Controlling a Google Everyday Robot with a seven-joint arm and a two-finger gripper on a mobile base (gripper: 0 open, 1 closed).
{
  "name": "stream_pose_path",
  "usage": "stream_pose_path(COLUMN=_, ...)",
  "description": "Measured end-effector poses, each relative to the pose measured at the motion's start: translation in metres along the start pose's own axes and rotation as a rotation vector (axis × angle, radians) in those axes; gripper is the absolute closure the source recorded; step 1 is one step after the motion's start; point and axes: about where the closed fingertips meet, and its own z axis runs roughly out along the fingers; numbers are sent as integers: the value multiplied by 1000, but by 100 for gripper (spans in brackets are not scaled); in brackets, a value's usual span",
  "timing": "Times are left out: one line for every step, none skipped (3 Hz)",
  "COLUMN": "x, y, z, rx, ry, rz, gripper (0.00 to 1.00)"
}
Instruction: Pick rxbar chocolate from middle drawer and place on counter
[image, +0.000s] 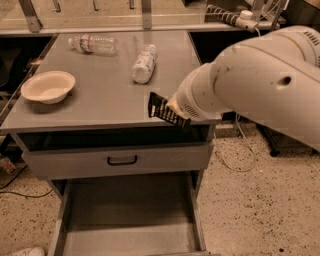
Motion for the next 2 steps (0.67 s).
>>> stream_pose_path(x=-26, y=-19, z=7, rx=-13, ry=-24, rz=-41, gripper=100)
stream_pose_path(x=-46, y=-21, z=24, rx=-44, ry=-41, rz=-98, gripper=100)
